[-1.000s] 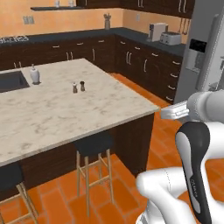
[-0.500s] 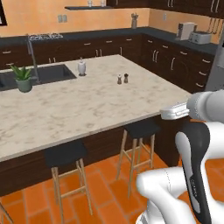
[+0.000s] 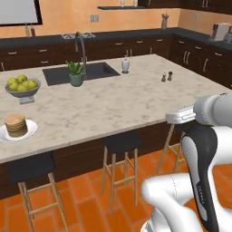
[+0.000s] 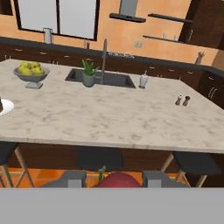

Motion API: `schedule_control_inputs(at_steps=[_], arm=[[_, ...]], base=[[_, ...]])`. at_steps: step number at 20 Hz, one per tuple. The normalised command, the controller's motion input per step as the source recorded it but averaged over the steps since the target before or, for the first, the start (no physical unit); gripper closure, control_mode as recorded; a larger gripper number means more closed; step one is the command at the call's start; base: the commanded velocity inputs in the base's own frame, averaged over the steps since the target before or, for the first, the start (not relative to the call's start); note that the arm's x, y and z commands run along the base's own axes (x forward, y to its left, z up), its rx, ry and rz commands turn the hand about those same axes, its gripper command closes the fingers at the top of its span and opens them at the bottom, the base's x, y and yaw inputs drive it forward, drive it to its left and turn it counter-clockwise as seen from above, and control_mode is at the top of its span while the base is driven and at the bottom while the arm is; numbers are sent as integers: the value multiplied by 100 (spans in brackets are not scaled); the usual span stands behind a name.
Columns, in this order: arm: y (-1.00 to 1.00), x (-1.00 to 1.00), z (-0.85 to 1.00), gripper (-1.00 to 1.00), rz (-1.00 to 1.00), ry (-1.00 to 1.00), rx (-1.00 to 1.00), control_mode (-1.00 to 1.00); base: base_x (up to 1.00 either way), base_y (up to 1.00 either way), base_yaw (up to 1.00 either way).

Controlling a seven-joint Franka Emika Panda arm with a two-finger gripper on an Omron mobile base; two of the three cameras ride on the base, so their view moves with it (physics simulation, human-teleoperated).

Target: Take the strawberry from the fridge and place it on top of the pancake, located on the dining counter.

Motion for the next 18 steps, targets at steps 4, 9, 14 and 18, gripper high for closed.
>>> schedule_control_inputs(at_steps=[4,9,14,18], arm=[[0,0,0,100,0,0,0,100],[0,0,0,100,0,0,0,100],[0,0,0,100,0,0,0,100],[0,0,0,100,0,0,0,100]], base=[[0,100,11],[5,100,10],[51,100,5],[70,100,1]])
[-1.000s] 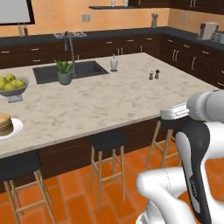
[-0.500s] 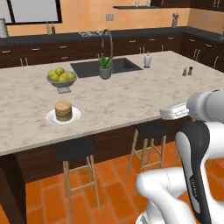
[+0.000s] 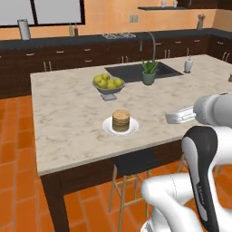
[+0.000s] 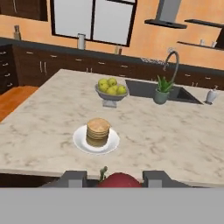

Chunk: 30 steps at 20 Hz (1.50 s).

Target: Take the strawberry from the fridge and place it on top of the pancake, located on the dining counter.

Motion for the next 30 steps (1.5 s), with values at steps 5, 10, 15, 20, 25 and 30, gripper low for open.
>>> schedule_control_inputs(at_steps=[5,10,15,20,25,30], arm=[[0,0,0,100,0,0,0,100],[0,0,0,100,0,0,0,100],[0,0,0,100,0,0,0,100],[-12,80,-8,100,0,37,0,-100],[-6,100,-50,100,0,48,0,-100],[0,95,-72,100,0,21,0,-100]], base=[[76,71,-1],[94,10,-2],[91,-3,-9],[20,-5,0],[0,0,0],[0,0,0]])
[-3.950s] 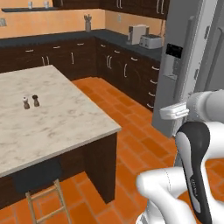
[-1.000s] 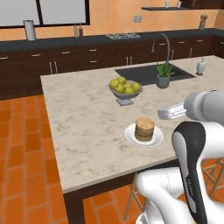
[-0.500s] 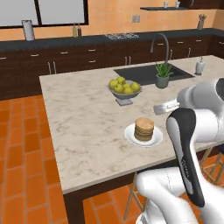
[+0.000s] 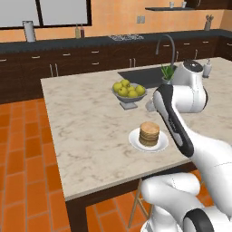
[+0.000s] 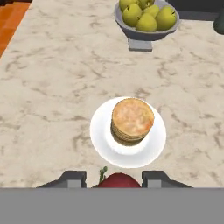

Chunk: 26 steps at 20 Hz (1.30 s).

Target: Take the strawberry from the fridge and place it on top of the pancake, located on the dining counter.

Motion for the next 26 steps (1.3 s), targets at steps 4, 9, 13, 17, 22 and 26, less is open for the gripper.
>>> schedule_control_inputs(at_steps=[4,9,13,17,22,26], arm=[[0,84,-71,100,0,2,0,-100],[-11,43,-49,100,0,10,-7,-100],[-11,0,-38,100,0,9,-1,-100],[0,3,-47,100,0,4,0,-100],[-4,29,-41,100,0,6,0,-100],[-8,55,-24,100,0,12,0,-100]], base=[[0,0,0],[0,0,0],[0,0,0],[0,0,0],[0,0,0],[0,0,0]])
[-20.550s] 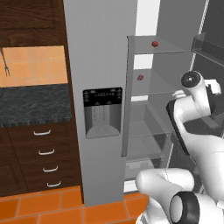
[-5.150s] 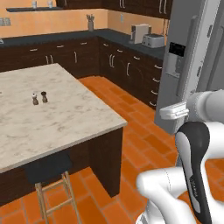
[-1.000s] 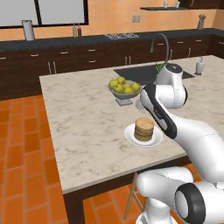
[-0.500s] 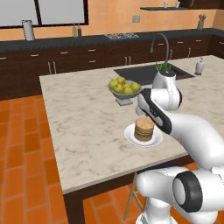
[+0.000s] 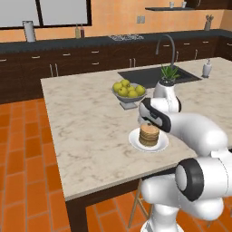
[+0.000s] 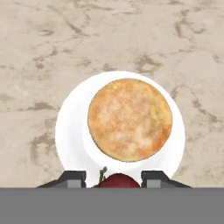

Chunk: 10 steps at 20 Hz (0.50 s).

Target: Take the strawberry from the fridge and place it on top of the pancake, located on the dining counter.

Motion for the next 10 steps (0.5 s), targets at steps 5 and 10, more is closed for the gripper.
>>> schedule_control_inputs(at_steps=[5,10], arm=[[0,39,-34,100,0,10,0,-100],[0,37,-31,100,0,10,0,-100]], base=[[0,0,0],[0,0,0]])
